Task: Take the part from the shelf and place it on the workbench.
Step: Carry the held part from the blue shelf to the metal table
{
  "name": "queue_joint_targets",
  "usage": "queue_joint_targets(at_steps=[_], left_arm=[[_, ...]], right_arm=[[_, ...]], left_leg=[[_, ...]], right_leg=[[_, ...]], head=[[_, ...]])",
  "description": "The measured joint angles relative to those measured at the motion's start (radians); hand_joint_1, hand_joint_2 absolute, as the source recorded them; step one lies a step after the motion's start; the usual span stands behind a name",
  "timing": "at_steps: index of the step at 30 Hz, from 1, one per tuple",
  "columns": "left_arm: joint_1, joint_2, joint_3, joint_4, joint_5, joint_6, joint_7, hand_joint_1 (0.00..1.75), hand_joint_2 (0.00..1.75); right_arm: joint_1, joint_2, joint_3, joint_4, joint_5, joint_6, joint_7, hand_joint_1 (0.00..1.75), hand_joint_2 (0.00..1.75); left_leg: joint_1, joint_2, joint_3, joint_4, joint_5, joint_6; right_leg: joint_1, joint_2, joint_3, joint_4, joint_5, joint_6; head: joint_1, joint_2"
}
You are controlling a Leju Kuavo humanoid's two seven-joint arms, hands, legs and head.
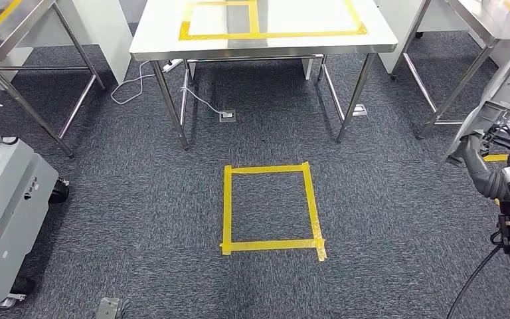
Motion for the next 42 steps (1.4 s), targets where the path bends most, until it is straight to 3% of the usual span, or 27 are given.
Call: queue_joint_targets(at_steps=[2,4,6,7,9,11,12,13,15,17,18,21,22,24,26,27,28,30,31,32,34,37,40,42], left_arm=[[0.001,0.0,0.0,-0.004,-0.003,-0.002,0.002,0.0,1.75],[0.003,0.001,0.001,-0.008,-0.006,-0.004,0.003,0.0,1.75],[0.003,0.003,0.001,-0.01,-0.007,-0.006,0.003,0.0,1.75],[0.003,0.004,0.001,-0.011,-0.008,-0.008,0.002,0.0,1.75],[0.004,0.005,0.001,-0.011,-0.008,-0.01,0.002,0.0,1.75],[0.007,0.005,0.002,-0.011,-0.008,-0.014,0.001,0.0,1.75],[0.009,0.005,0.002,-0.01,-0.008,-0.016,0.001,0.0,1.75],[0.01,0.004,0.002,-0.01,-0.009,-0.017,0.0,0.0,1.75],[0.01,0.008,0.002,-0.01,-0.009,-0.018,-0.001,0.0,1.75],[0.011,0.013,0.001,-0.01,-0.01,-0.018,-0.002,0.0,1.75],[0.011,0.015,0.001,-0.01,-0.01,-0.018,-0.003,0.0,1.75],[0.01,0.017,0.002,-0.009,-0.007,-0.019,-0.009,0.0,1.75],[0.009,0.016,0.002,-0.009,-0.006,-0.02,-0.011,0.0,1.75],[0.007,0.011,0.002,-0.008,-0.004,-0.021,-0.015,0.0,1.75],[0.008,0.006,0.002,-0.005,0.0,-0.024,-0.018,0.0,1.75],[0.009,0.004,0.002,-0.003,0.002,-0.026,-0.019,0.0,1.75],[0.01,0.002,0.002,0.0,0.004,-0.027,-0.021,0.0,1.75],[0.011,0.001,0.003,0.005,0.007,-0.028,-0.029,0.0,1.75],[0.011,0.002,0.003,0.007,0.009,-0.028,-0.033,0.0,1.75],[0.012,0.004,0.004,0.01,0.011,-0.028,-0.037,0.0,1.75],[0.014,0.008,0.005,0.015,0.013,-0.029,-0.043,0.0,1.75],[0.015,0.011,0.005,0.02,0.014,-0.029,-0.05,0.0,1.75],[0.015,0.011,0.004,0.024,0.013,-0.03,-0.055,0.0,1.75],[0.017,0.009,0.004,0.027,0.013,-0.031,-0.055,0.0,1.75]], right_arm=[[-0.003,-0.004,-0.002,0.0,0.008,0.015,0.004,1.66,1.75],[-0.006,-0.011,-0.002,0.0,0.019,0.033,0.009,1.66,1.75],[-0.012,-0.019,0.002,0.001,0.029,0.047,0.015,1.66,1.75],[-0.018,-0.023,0.005,0.002,0.032,0.052,0.017,1.66,1.75],[-0.03,-0.03,0.01,0.007,0.038,0.059,0.019,1.66,1.75],[-0.039,-0.037,0.013,0.013,0.042,0.065,0.02,1.66,1.75],[-0.041,-0.04,0.015,0.017,0.043,0.068,0.02,1.66,1.75],[-0.041,-0.045,0.018,0.019,0.044,0.07,0.02,1.66,1.75],[-0.043,-0.054,0.021,0.025,0.044,0.078,0.019,1.66,1.75],[-0.049,-0.06,0.024,0.03,0.044,0.087,0.016,1.66,1.75],[-0.053,-0.061,0.027,0.033,0.044,0.093,0.015,1.66,1.75],[-0.063,-0.064,0.045,0.037,0.051,0.113,0.018,1.66,1.75],[-0.067,-0.063,0.053,0.039,0.055,0.118,0.021,1.66,1.75],[-0.076,-0.059,0.069,0.041,0.065,0.124,0.027,1.66,1.75],[-0.083,-0.053,0.085,0.041,0.077,0.133,0.032,1.66,1.75],[-0.085,-0.049,0.093,0.041,0.083,0.138,0.036,1.66,1.75],[-0.087,-0.046,0.102,0.041,0.088,0.142,0.04,1.66,1.75],[-0.091,-0.037,0.118,0.041,0.099,0.151,0.049,1.66,1.75],[-0.097,-0.031,0.126,0.042,0.104,0.156,0.053,1.66,1.75],[-0.105,-0.026,0.134,0.043,0.108,0.16,0.055,1.66,1.75],[-0.122,-0.02,0.148,0.044,0.112,0.169,0.058,1.66,1.75],[-0.137,-0.02,0.167,0.045,0.108,0.188,0.06,1.66,1.75],[-0.148,-0.027,0.186,0.048,0.1,0.208,0.058,1.66,1.75],[-0.15,-0.031,0.197,0.05,0.097,0.213,0.056,1.66,1.75]], left_leg=[[-0.003,0.001,-0.004,0.017,-0.02,-0.015],[-0.004,0.003,-0.004,0.025,-0.034,-0.025],[0.001,0.004,-0.015,0.052,-0.041,-0.034],[0.005,0.004,-0.039,0.092,-0.048,-0.04],[0.011,0.004,-0.124,0.221,-0.085,-0.053],[0.014,0.004,-0.203,0.319,-0.122,-0.057],[0.014,0.004,-0.219,0.32,-0.115,-0.054],[0.012,0.004,-0.216,0.287,-0.086,-0.047],[-0.003,0.002,-0.174,0.149,0.015,-0.012],[-0.022,0.0,-0.138,0.047,0.074,0.024],[-0.029,-0.001,-0.13,0.024,0.08,0.034],[-0.028,0.001,-0.087,-0.016,0.079,0.045],[-0.025,0.002,-0.07,-0.024,0.079,0.047],[-0.022,0.0,-0.052,-0.03,0.076,0.046],[-0.021,-0.001,-0.045,-0.027,0.065,0.039],[-0.02,-0.003,-0.04,-0.024,0.058,0.035],[-0.017,-0.005,-0.034,-0.02,0.049,0.03],[-0.011,-0.009,-0.023,-0.005,0.027,0.016],[-0.01,-0.01,-0.023,0.007,0.015,0.007],[-0.01,-0.011,-0.026,0.017,0.005,0.0],[-0.011,-0.01,-0.032,0.032,-0.012,-0.01],[-0.005,-0.005,-0.053,0.073,-0.031,-0.025],[0.003,0.005,-0.162,0.251,-0.09,-0.047],[0.005,0.007,-0.226,0.331,-0.108,-0.046]], right_leg=[[0.004,-0.004,0.023,-0.058,0.02,-0.022],[0.005,-0.001,0.027,-0.053,0.015,-0.052],[0.003,0.002,0.035,-0.054,0.014,-0.064],[0.002,0.004,0.04,-0.054,0.011,-0.068],[0.004,0.007,0.047,-0.054,0.002,-0.075],[0.008,0.011,0.056,-0.054,-0.009,-0.076],[0.011,0.013,0.065,-0.054,-0.016,-0.076],[0.015,0.014,0.075,-0.055,-0.024,-0.076],[0.021,0.014,0.098,-0.057,-0.039,-0.077],[0.022,0.017,0.112,-0.068,-0.049,-0.075],[0.021,0.019,0.116,-0.068,-0.048,-0.07],[0.021,0.018,0.127,-0.055,-0.047,-0.055],[0.022,0.016,0.118,-0.032,-0.06,-0.056],[0.024,0.012,0.062,0.068,-0.102,-0.062],[0.023,0.012,-0.012,0.171,-0.135,-0.059],[0.022,0.011,-0.033,0.183,-0.133,-0.051],[0.02,0.01,-0.036,0.158,-0.112,-0.039],[0.013,0.006,-0.004,0.038,-0.033,-0.011],[0.013,0.003,0.01,-0.015,-0.006,-0.011],[0.013,0.002,0.018,-0.044,0.012,-0.021],[0.017,0.002,0.019,-0.049,0.011,-0.051],[0.014,0.006,0.031,-0.044,0.004,-0.07],[0.018,0.009,0.046,-0.045,-0.011,-0.077],[0.025,0.012,0.059,-0.045,-0.024,-0.077]], head=[[0.002,0.0],[0.0,0.0],[-0.001,0.0],[-0.002,0.0],[-0.002,0.0],[-0.002,0.0],[-0.002,0.0],[-0.002,0.0],[0.0,0.0],[0.003,0.0],[0.004,0.0],[0.004,0.0],[0.005,0.0],[0.007,0.0],[0.006,0.0],[0.006,0.0],[0.006,0.0],[0.006,0.0],[0.008,0.0],[0.007,0.0],[0.005,0.0],[0.001,0.0],[0.0,0.0],[0.0,0.0]])
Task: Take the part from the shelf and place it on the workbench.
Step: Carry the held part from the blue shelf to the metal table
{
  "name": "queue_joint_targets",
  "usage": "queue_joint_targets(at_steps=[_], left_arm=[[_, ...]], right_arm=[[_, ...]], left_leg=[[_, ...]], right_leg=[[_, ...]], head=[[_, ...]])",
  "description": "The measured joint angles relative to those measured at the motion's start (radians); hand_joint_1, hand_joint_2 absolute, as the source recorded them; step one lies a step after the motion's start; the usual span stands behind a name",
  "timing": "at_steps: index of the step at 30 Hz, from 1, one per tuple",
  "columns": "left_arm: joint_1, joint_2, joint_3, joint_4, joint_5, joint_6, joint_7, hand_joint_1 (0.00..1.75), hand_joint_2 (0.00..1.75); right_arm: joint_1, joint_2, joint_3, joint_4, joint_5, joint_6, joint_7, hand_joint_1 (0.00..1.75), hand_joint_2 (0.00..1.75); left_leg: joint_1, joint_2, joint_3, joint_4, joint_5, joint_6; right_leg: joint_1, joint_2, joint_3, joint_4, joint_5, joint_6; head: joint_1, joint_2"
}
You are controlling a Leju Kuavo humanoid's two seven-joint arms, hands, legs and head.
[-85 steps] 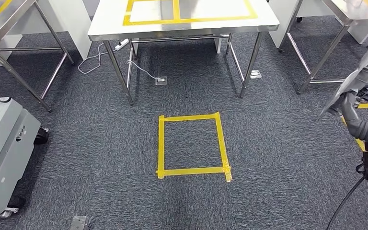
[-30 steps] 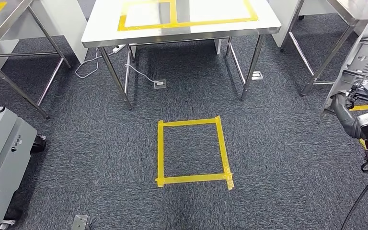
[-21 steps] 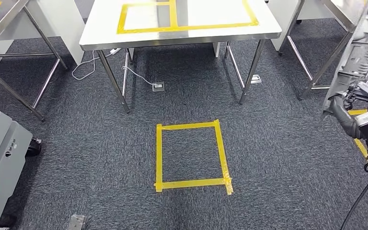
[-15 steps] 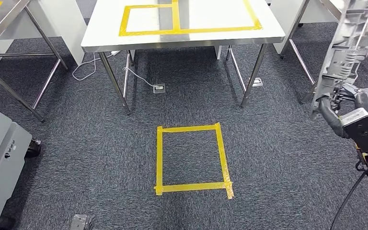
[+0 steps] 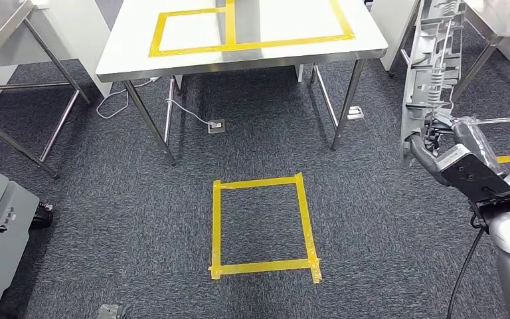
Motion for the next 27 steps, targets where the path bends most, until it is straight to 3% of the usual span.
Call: queue_joint_targets(at_steps=[1,2,4,5,6,9,11,13,15,16,17,18,19,20,21,23,25,27], left_arm=[[0.0,-0.001,0.0,0.001,0.0,-0.001,0.0,0.0,1.75],[0.0,-0.002,0.0,0.002,-0.001,-0.002,0.0,0.0,1.75],[0.001,0.002,0.0,0.003,-0.001,-0.005,0.0,0.0,1.75],[0.002,0.007,0.0,0.002,-0.001,-0.006,-0.002,0.0,1.75],[0.003,0.009,0.001,0.003,0.0,-0.006,-0.003,0.0,1.75],[0.007,0.014,0.002,0.003,0.002,-0.007,-0.005,0.0,1.75],[0.006,0.014,0.002,0.003,0.002,-0.008,-0.006,0.0,1.75],[0.005,0.009,0.002,0.003,0.002,-0.008,-0.006,0.0,1.75],[0.006,0.003,0.001,0.004,0.002,-0.009,-0.006,0.0,1.75],[0.008,0.001,0.001,0.004,0.002,-0.01,-0.006,0.0,1.75],[0.008,-0.001,0.001,0.004,0.002,-0.011,-0.006,0.0,1.75],[0.009,-0.002,0.001,0.005,0.002,-0.013,-0.006,0.0,1.75],[0.009,0.001,0.002,0.005,0.002,-0.014,-0.006,0.0,1.75],[0.01,0.003,0.002,0.005,0.002,-0.016,-0.006,0.0,1.75],[0.011,0.005,0.002,0.005,0.002,-0.017,-0.006,0.0,1.75],[0.015,0.008,0.001,0.005,0.003,-0.017,-0.006,0.0,1.75],[0.016,0.011,0.001,0.005,0.003,-0.018,-0.006,0.0,1.75],[0.016,0.012,0.001,0.005,0.003,-0.02,-0.005,0.0,1.75]], right_arm=[[0.0,-0.001,0.006,0.0,-0.001,0.002,0.0,1.66,1.75],[-0.001,-0.002,0.012,0.001,-0.002,0.004,0.0,1.66,1.75],[-0.007,-0.002,0.024,0.002,-0.003,0.007,-0.001,1.66,1.75],[-0.012,0.0,0.03,0.003,-0.003,0.009,-0.001,1.66,1.75],[-0.019,0.001,0.035,0.004,-0.002,0.01,0.0,1.66,1.75],[-0.031,0.005,0.049,0.003,0.001,0.011,0.004,1.66,1.75],[-0.034,0.005,0.059,0.002,0.002,0.012,0.009,1.66,1.75],[-0.039,0.006,0.066,0.003,0.004,0.012,0.011,1.66,1.75],[-0.041,0.006,0.071,0.004,0.006,0.012,0.011,1.66,1.75],[-0.041,0.007,0.073,0.005,0.006,0.012,0.012,1.66,1.75],[-0.041,0.007,0.075,0.005,0.006,0.012,0.014,1.66,1.75],[-0.042,0.006,0.076,0.006,0.006,0.013,0.015,1.66,1.75],[-0.043,0.007,0.076,0.008,0.007,0.013,0.017,1.66,1.75],[-0.045,0.006,0.077,0.009,0.007,0.013,0.018,1.66,1.75],[-0.048,0.005,0.077,0.009,0.008,0.013,0.018,1.66,1.75],[-0.053,0.003,0.077,0.01,0.008,0.014,0.018,1.66,1.75],[-0.057,0.001,0.078,0.009,0.008,0.017,0.02,1.66,1.75],[-0.061,0.0,0.078,0.009,0.006,0.022,0.02,1.66,1.75]], left_leg=[[-0.003,0.0,-0.007,-0.013,0.022,0.01],[-0.01,0.0,0.004,-0.059,0.064,0.028],[-0.036,-0.002,0.049,-0.195,0.159,0.089],[-0.048,-0.004,0.07,-0.248,0.182,0.112],[-0.058,-0.005,0.084,-0.279,0.192,0.126],[-0.063,-0.006,0.125,-0.327,0.191,0.127],[-0.054,-0.005,0.165,-0.373,0.2,0.131],[-0.045,-0.006,0.189,-0.393,0.197,0.126],[-0.036,-0.008,0.199,-0.389,0.181,0.111],[-0.03,-0.009,0.205,-0.383,0.17,0.101],[-0.023,-0.011,0.21,-0.373,0.157,0.09],[-0.016,-0.012,0.213,-0.357,0.141,0.077],[-0.012,-0.014,0.211,-0.336,0.123,0.063],[-0.01,-0.015,0.205,-0.312,0.105,0.052],[-0.01,-0.016,0.199,-0.293,0.09,0.043],[-0.009,-0.016,0.194,-0.275,0.073,0.036],[-0.005,-0.014,0.189,-0.259,0.058,0.027],[0.003,-0.009,0.147,-0.179,0.024,0.012]], right_leg=[[0.007,0.001,0.01,0.0,-0.007,-0.001],[0.015,0.002,0.022,-0.001,-0.014,-0.003],[0.026,0.004,0.043,-0.006,-0.028,-0.01],[0.027,0.005,0.05,-0.01,-0.033,-0.011],[0.024,0.006,0.053,-0.014,-0.035,-0.009],[0.021,0.006,0.069,-0.032,-0.04,0.0],[0.025,0.003,0.058,0.002,-0.056,-0.002],[0.021,0.002,-0.013,0.119,-0.092,0.0],[0.008,0.001,-0.09,0.22,-0.105,0.019],[0.0,0.0,-0.106,0.223,-0.088,0.036],[-0.009,-0.002,-0.1,0.185,-0.054,0.056],[-0.019,-0.006,-0.081,0.12,-0.011,0.079],[-0.025,-0.009,-0.059,0.066,0.018,0.094],[-0.029,-0.009,-0.044,0.028,0.033,0.095],[-0.03,-0.007,-0.036,0.012,0.034,0.086],[-0.027,-0.001,-0.036,0.022,0.017,0.054],[-0.028,0.001,-0.03,0.023,0.009,0.038],[-0.03,0.002,-0.021,0.022,0.001,0.028]], head=[[0.0,0.0],[0.0,0.0],[0.004,0.0],[0.008,0.0],[0.011,0.0],[0.008,0.0],[0.008,0.0],[0.01,0.0],[0.009,0.0],[0.009,0.0],[0.009,0.0],[0.01,0.0],[0.012,0.0],[0.012,0.0],[0.012,0.0],[0.011,0.0],[0.009,0.0],[0.006,0.0]])
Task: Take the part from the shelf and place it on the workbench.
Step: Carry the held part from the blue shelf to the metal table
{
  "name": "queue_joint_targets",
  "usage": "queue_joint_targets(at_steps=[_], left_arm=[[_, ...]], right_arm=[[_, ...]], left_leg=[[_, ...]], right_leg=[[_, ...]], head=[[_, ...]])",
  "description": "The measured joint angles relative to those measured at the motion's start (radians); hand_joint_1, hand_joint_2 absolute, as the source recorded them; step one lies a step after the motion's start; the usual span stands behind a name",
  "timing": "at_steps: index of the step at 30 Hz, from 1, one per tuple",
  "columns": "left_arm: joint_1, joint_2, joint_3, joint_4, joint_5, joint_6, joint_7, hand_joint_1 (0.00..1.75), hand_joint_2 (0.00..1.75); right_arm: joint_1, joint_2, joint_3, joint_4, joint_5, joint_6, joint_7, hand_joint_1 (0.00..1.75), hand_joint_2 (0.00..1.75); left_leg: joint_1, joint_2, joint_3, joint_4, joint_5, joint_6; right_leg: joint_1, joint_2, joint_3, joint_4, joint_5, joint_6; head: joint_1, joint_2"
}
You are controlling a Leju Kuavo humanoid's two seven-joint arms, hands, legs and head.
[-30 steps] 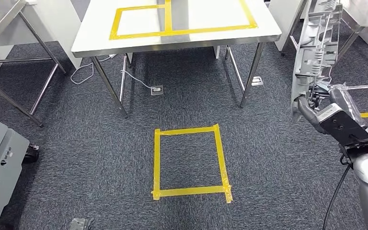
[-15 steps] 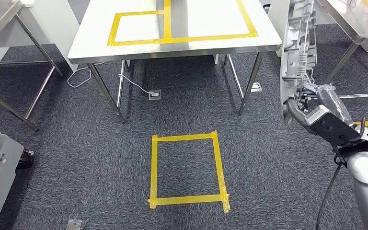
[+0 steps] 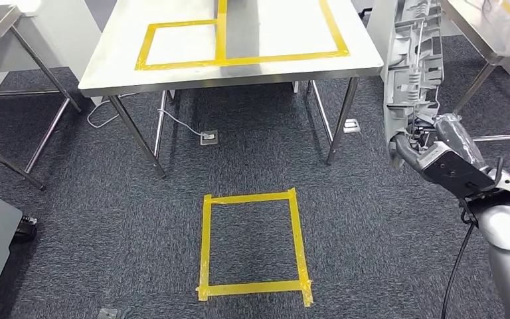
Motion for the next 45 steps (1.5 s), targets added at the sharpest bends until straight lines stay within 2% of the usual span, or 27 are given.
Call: queue_joint_targets(at_steps=[2,3,4,5,7,9,11,14,16,18,19,20,21,22,24,26,29,30,32,33,34,35,36,38,39,43,45], left_arm=[[0.004,-0.001,0.0,-0.001,0.001,-0.002,0.002,0.0,1.75],[0.006,-0.002,0.0,-0.002,0.001,-0.003,0.003,0.0,1.75],[0.008,-0.003,0.0,-0.002,0.001,-0.004,0.004,0.0,1.75],[0.009,-0.003,0.0,-0.003,0.001,-0.004,0.005,0.0,1.75],[0.009,-0.003,0.0,-0.006,0.001,-0.004,0.006,0.0,1.75],[0.009,-0.003,0.0,-0.009,0.001,-0.004,0.006,0.0,1.75],[0.009,-0.003,-0.001,-0.012,0.003,-0.004,0.007,0.0,1.75],[0.011,-0.005,0.0,-0.022,0.007,-0.003,0.008,0.0,1.75],[0.012,-0.008,0.0,-0.026,0.008,-0.002,0.012,0.0,1.75],[0.012,-0.01,0.001,-0.026,0.008,-0.002,0.016,0.0,1.75],[0.012,-0.011,0.001,-0.027,0.008,-0.002,0.018,0.0,1.75],[0.013,-0.012,0.001,-0.027,0.007,-0.002,0.02,0.0,1.75],[0.013,-0.013,0.001,-0.028,0.006,-0.002,0.022,0.0,1.75],[0.013,-0.014,0.001,-0.029,0.004,-0.002,0.024,0.0,1.75],[0.012,-0.016,0.001,-0.032,-0.001,-0.001,0.028,0.0,1.75],[0.011,-0.017,0.001,-0.034,-0.005,-0.001,0.033,0.0,1.75],[0.006,-0.015,0.0,-0.04,-0.012,-0.001,0.037,0.0,1.75],[0.004,-0.015,-0.001,-0.042,-0.013,-0.001,0.038,0.0,1.75],[0.0,-0.014,-0.001,-0.042,-0.013,-0.001,0.039,0.0,1.75],[0.0,-0.014,-0.001,-0.042,-0.013,-0.001,0.04,0.0,1.75],[0.0,-0.014,-0.001,-0.042,-0.013,-0.001,0.04,0.0,1.75],[0.0,-0.014,-0.001,-0.042,-0.013,-0.001,0.041,0.0,1.75],[-0.001,-0.014,-0.001,-0.042,-0.014,-0.001,0.041,0.0,1.75],[-0.001,-0.014,-0.002,-0.042,-0.014,-0.001,0.042,0.0,1.75],[-0.002,-0.014,-0.002,-0.042,-0.014,-0.001,0.042,0.0,1.75],[-0.006,-0.013,-0.002,-0.042,-0.014,-0.001,0.042,0.0,1.75],[-0.01,-0.014,-0.002,-0.042,-0.014,-0.001,0.042,0.0,1.75]], right_arm=[[-0.007,0.0,0.001,0.0,-0.005,0.009,-0.005,1.66,1.75],[-0.011,0.0,0.004,0.0,-0.008,0.016,-0.01,1.66,1.75],[-0.014,-0.001,0.007,0.001,-0.013,0.022,-0.015,1.66,1.75],[-0.018,-0.001,0.012,0.001,-0.017,0.027,-0.021,1.66,1.75],[-0.029,0.0,0.018,0.002,-0.023,0.037,-0.032,1.66,1.75],[-0.046,0.0,0.024,0.004,-0.027,0.043,-0.04,1.66,1.75],[-0.064,0.0,0.028,0.007,-0.031,0.049,-0.047,1.66,1.75],[-0.078,-0.004,0.03,0.01,-0.038,0.059,-0.052,1.66,1.75],[-0.087,-0.006,0.033,0.014,-0.04,0.066,-0.052,1.66,1.75],[-0.091,-0.005,0.036,0.017,-0.038,0.072,-0.051,1.66,1.75],[-0.091,-0.005,0.036,0.017,-0.036,0.076,-0.05,1.66,1.75],[-0.091,-0.005,0.037,0.017,-0.034,0.08,-0.049,1.66,1.75],[-0.091,-0.005,0.038,0.018,-0.032,0.083,-0.047,1.66,1.75],[-0.091,-0.006,0.038,0.018,-0.032,0.084,-0.046,1.66,1.75],[-0.095,-0.008,0.037,0.018,-0.031,0.087,-0.044,1.66,1.75],[-0.1,-0.013,0.035,0.019,-0.031,0.092,-0.044,1.66,1.75],[-0.103,-0.022,0.034,0.02,-0.032,0.101,-0.044,1.66,1.75],[-0.103,-0.023,0.035,0.021,-0.032,0.103,-0.044,1.66,1.75],[-0.104,-0.024,0.035,0.022,-0.033,0.103,-0.044,1.66,1.75],[-0.103,-0.024,0.035,0.023,-0.033,0.103,-0.045,1.66,1.75],[-0.103,-0.024,0.036,0.024,-0.033,0.103,-0.045,1.66,1.75],[-0.103,-0.024,0.036,0.026,-0.033,0.104,-0.045,1.66,1.75],[-0.102,-0.024,0.037,0.028,-0.033,0.104,-0.046,1.66,1.75],[-0.102,-0.024,0.037,0.031,-0.033,0.104,-0.048,1.66,1.75],[-0.102,-0.024,0.037,0.031,-0.032,0.104,-0.05,1.66,1.75],[-0.095,-0.027,0.029,0.031,-0.031,0.102,-0.054,1.66,1.75],[-0.088,-0.031,0.025,0.031,-0.031,0.102,-0.054,1.66,1.75]], left_leg=[[0.008,0.004,-0.08,0.13,-0.038,-0.012],[0.011,0.005,-0.114,0.175,-0.039,-0.013],[0.013,0.005,-0.133,0.185,-0.022,-0.012],[0.013,0.005,-0.133,0.158,0.014,-0.009],[0.011,0.003,-0.094,0.031,0.108,0.004],[0.002,0.002,-0.057,-0.061,0.152,0.018],[-0.006,0.004,-0.043,-0.087,0.142,0.028],[-0.003,0.004,-0.003,-0.14,0.143,0.037],[-0.007,0.002,0.016,-0.16,0.144,0.044],[-0.014,0.0,0.025,-0.159,0.135,0.052],[-0.017,-0.001,0.03,-0.157,0.129,0.054],[-0.02,-0.003,0.037,-0.154,0.122,0.055],[-0.021,-0.005,0.043,-0.15,0.113,0.054],[-0.022,-0.006,0.047,-0.143,0.104,0.052],[-0.029,-0.009,0.049,-0.125,0.082,0.046],[-0.032,-0.009,0.048,-0.114,0.068,0.038],[-0.026,-0.006,0.037,-0.087,0.045,0.021],[-0.021,-0.005,0.016,-0.047,0.026,0.011],[-0.005,-0.002,-0.058,0.079,-0.017,-0.009],[0.004,-0.001,-0.098,0.138,-0.029,-0.018],[0.012,0.002,-0.126,0.168,-0.022,-0.024],[0.019,0.004,-0.136,0.162,0.003,-0.029],[0.024,0.005,-0.127,0.117,0.046,-0.032],[0.027,0.004,-0.078,-0.018,0.136,-0.033],[0.024,0.004,-0.056,-0.07,0.157,-0.029],[0.013,0.005,-0.029,-0.116,0.142,-0.001],[0.013,0.003,-0.013,-0.133,0.142,0.016]], right_leg=[[0.001,0.001,0.008,0.0,-0.008,-0.007],[0.001,0.003,0.014,0.0,-0.013,-0.009],[0.002,0.005,0.021,0.0,-0.019,-0.009],[0.003,0.006,0.031,0.0,-0.025,-0.009],[0.003,0.008,0.051,-0.004,-0.036,-0.007],[0.004,0.009,0.065,-0.013,-0.042,-0.003],[0.004,0.01,0.069,-0.026,-0.042,0.006],[0.009,0.002,0.063,-0.012,-0.053,0.015],[0.013,-0.005,0.007,0.089,-0.086,0.003],[0.019,-0.005,-0.075,0.212,-0.114,-0.005],[0.022,-0.005,-0.1,0.235,-0.108,-0.003],[0.025,-0.005,-0.107,0.222,-0.085,0.003],[0.027,-0.006,-0.094,0.17,-0.049,0.009],[0.029,-0.008,-0.07,0.099,-0.009,0.013],[0.035,-0.012,-0.027,-0.009,0.041,0.004],[0.04,-0.011,-0.015,-0.031,0.046,-0.012],[0.027,-0.008,-0.003,-0.036,0.038,-0.027],[0.021,-0.007,0.003,-0.038,0.035,-0.032],[0.019,-0.007,0.011,-0.038,0.027,-0.037],[0.018,-0.005,0.015,-0.038,0.022,-0.036],[0.016,-0.003,0.021,-0.038,0.017,-0.033],[0.013,-0.002,0.029,-0.038,0.011,-0.03],[0.01,0.0,0.039,-0.038,0.003,-0.025],[0.005,0.002,0.058,-0.039,-0.011,-0.014],[0.005,0.003,0.063,-0.04,-0.016,-0.007],[0.003,0.003,0.067,-0.05,-0.026,0.019],[0.004,-0.004,0.045,-0.007,-0.046,0.018]], head=[[-0.002,0.0],[-0.002,0.0],[-0.002,0.0],[-0.002,0.0],[-0.001,0.0],[-0.001,0.0],[-0.005,0.0],[-0.006,0.0],[-0.005,0.0],[-0.006,0.0],[-0.006,0.0],[-0.006,0.0],[-0.006,0.0],[-0.005,0.0],[-0.006,0.0],[-0.007,0.0],[-0.009,0.0],[-0.01,0.0],[-0.013,0.0],[-0.013,0.0],[-0.013,0.0],[-0.013,0.0],[-0.013,0.0],[-0.013,0.0],[-0.013,0.0],[-0.013,0.0],[-0.01,0.0]])
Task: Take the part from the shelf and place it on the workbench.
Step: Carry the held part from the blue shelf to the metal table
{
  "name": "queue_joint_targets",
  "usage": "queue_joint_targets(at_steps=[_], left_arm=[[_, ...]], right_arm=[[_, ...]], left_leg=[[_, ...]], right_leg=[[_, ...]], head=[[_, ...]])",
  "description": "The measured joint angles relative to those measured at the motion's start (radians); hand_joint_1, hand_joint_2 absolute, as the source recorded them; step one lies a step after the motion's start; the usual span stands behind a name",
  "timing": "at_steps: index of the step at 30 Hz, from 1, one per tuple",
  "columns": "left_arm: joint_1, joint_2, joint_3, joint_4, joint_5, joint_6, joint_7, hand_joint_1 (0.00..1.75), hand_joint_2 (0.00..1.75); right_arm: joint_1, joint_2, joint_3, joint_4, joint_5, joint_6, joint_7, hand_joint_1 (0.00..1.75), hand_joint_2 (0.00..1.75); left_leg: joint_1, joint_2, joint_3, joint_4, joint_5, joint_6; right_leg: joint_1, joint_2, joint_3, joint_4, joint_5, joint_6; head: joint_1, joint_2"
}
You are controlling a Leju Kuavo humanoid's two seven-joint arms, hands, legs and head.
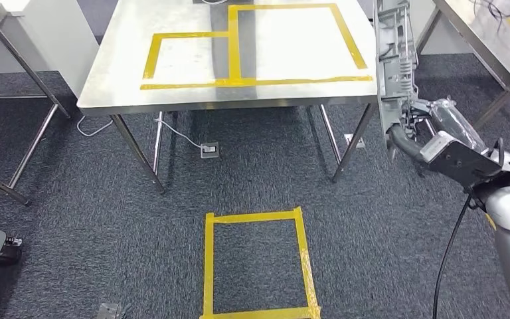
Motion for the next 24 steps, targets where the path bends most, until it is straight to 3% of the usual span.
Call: queue_joint_targets(at_steps=[3,4,5,6,8,10,12,15,18,19,20,21,23,24], left_arm=[[-0.005,0.0,0.0,0.001,0.0,0.0,0.0,0.0,1.75],[-0.005,0.0,0.001,0.003,0.0,0.0,0.0,0.0,1.75],[-0.005,-0.001,0.001,0.004,0.0,0.0,0.0,0.0,1.75],[-0.005,-0.001,0.001,0.006,0.0,0.0,0.0,0.0,1.75],[-0.007,-0.001,0.001,0.008,0.0,0.0,0.0,0.0,1.75],[-0.008,-0.001,0.001,0.011,0.0,0.0,0.0,0.0,1.75],[-0.01,-0.001,0.001,0.013,0.0,0.0,-0.001,0.0,1.75],[-0.015,0.0,0.001,0.015,0.001,0.003,-0.005,0.0,1.75],[-0.016,0.0,0.002,0.021,0.002,0.005,-0.009,0.0,1.75],[-0.016,0.001,0.002,0.024,0.002,0.005,-0.009,0.0,1.75],[-0.016,0.0,0.002,0.026,0.002,0.005,-0.01,0.0,1.75],[-0.016,0.0,0.002,0.028,0.002,0.006,-0.011,0.0,1.75],[-0.016,0.002,0.003,0.031,0.002,0.007,-0.013,0.0,1.75],[-0.015,0.002,0.003,0.033,0.002,0.009,-0.014,0.0,1.75]], right_arm=[[0.005,-0.002,-0.004,0.0,0.002,0.0,-0.002,1.66,1.75],[0.007,-0.002,-0.004,0.0,0.003,0.0,-0.003,1.66,1.75],[0.01,-0.002,-0.004,0.001,0.004,0.0,-0.003,1.66,1.75],[0.014,-0.002,-0.004,0.001,0.005,0.0,-0.003,1.66,1.75],[0.016,-0.002,-0.005,0.001,0.006,0.0,-0.003,1.66,1.75],[0.014,-0.002,-0.007,0.001,0.007,0.0,-0.004,1.66,1.75],[0.01,-0.002,-0.008,0.001,0.009,0.001,-0.006,1.66,1.75],[0.005,-0.001,-0.009,0.001,0.011,0.001,-0.006,1.66,1.75],[0.002,0.0,-0.007,0.004,0.012,0.002,-0.006,1.66,1.75],[0.001,0.001,-0.006,0.006,0.012,0.002,-0.007,1.66,1.75],[0.001,0.001,-0.005,0.009,0.012,0.003,-0.007,1.66,1.75],[0.001,0.001,-0.004,0.01,0.012,0.003,-0.007,1.66,1.75],[-0.002,0.001,-0.003,0.012,0.012,0.004,-0.007,1.66,1.75],[-0.006,0.001,-0.003,0.012,0.012,0.005,-0.007,1.66,1.75]], left_leg=[[-0.009,-0.002,0.014,-0.007,-0.01,0.022],[-0.014,-0.003,0.02,-0.006,-0.016,0.026],[-0.018,-0.005,0.029,-0.006,-0.023,0.028],[-0.021,-0.007,0.039,-0.005,-0.031,0.028],[-0.027,-0.011,0.056,0.002,-0.051,0.024],[-0.033,-0.013,0.061,0.016,-0.072,0.016],[-0.035,-0.013,0.062,0.022,-0.087,0.009],[-0.028,-0.008,0.044,0.062,-0.115,-0.01],[-0.012,-0.002,-0.057,0.24,-0.18,-0.036],[-0.007,0.0,-0.093,0.289,-0.184,-0.041],[-0.003,0.001,-0.115,0.307,-0.17,-0.042],[-0.001,0.002,-0.118,0.285,-0.134,-0.041],[-0.002,0.001,-0.083,0.159,-0.035,-0.031],[-0.006,0.001,-0.06,0.1,-0.001,-0.023]], right_leg=[[0.011,-0.004,-0.123,0.199,-0.06,-0.02],[0.014,-0.004,-0.156,0.244,-0.064,-0.02],[0.016,-0.004,-0.172,0.252,-0.05,-0.017],[0.018,-0.004,-0.167,0.219,-0.019,-0.012],[0.02,-0.007,-0.12,0.081,0.063,-0.003],[0.024,-0.009,-0.084,-0.012,0.105,-0.012],[0.028,-0.008,-0.078,-0.024,0.103,-0.028],[0.02,-0.005,-0.067,-0.026,0.091,-0.046],[0.017,-0.003,-0.05,-0.027,0.076,-0.054],[0.017,-0.001,-0.043,-0.027,0.07,-0.053],[0.017,0.0,-0.035,-0.027,0.063,-0.051],[0.017,0.002,-0.024,-0.027,0.056,-0.049],[0.016,0.003,-0.003,-0.028,0.041,-0.045],[0.018,0.004,0.005,-0.03,0.036,-0.041]], head=[[0.002,0.0],[0.002,0.0],[0.001,0.0],[0.002,0.0],[0.003,0.0],[0.001,0.0],[-0.001,0.0],[-0.004,0.0],[-0.008,0.0],[-0.008,0.0],[-0.008,0.0],[-0.008,0.0],[-0.007,0.0],[-0.007,0.0]])
